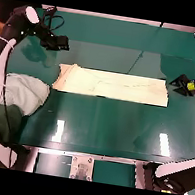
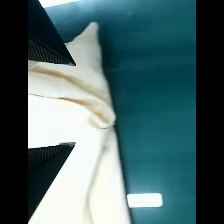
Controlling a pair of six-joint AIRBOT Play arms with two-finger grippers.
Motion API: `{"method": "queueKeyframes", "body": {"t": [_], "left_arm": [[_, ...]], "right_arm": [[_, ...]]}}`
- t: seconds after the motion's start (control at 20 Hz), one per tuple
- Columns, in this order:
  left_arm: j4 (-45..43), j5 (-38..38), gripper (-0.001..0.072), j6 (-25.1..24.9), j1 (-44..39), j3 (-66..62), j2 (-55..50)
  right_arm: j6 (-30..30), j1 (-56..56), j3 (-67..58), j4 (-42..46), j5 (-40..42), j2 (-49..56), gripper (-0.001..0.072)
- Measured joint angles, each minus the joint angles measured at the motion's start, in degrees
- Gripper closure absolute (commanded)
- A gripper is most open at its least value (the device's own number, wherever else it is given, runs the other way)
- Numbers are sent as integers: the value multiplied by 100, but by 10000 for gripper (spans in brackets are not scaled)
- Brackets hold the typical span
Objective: Fold the shirts.
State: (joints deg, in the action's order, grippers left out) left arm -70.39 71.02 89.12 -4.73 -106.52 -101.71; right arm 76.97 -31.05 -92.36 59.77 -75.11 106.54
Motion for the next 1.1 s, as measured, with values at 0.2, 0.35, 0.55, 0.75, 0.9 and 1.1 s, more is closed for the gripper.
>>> {"method": "queueKeyframes", "body": {"t": [0.2,0.35,0.55,0.75,0.9,1.1], "left_arm": [[201,367,280,35,17,-55,-4],[297,468,358,39,-31,-70,-4],[479,483,687,44,-66,-72,-4],[822,319,688,46,-275,-63,-94],[1102,79,688,44,-796,-59,-426],[1919,-782,688,-199,-1814,-52,-1191]], "right_arm": [[-647,-50,22,-468,-334,461,181],[-938,74,33,-651,-404,750,577],[-1178,210,-92,-697,-525,911,693],[-1224,273,-638,-522,-817,927,694],[-1084,284,-1134,-675,-1287,656,693],[-914,337,-1460,-828,-1729,-50,693]]}}
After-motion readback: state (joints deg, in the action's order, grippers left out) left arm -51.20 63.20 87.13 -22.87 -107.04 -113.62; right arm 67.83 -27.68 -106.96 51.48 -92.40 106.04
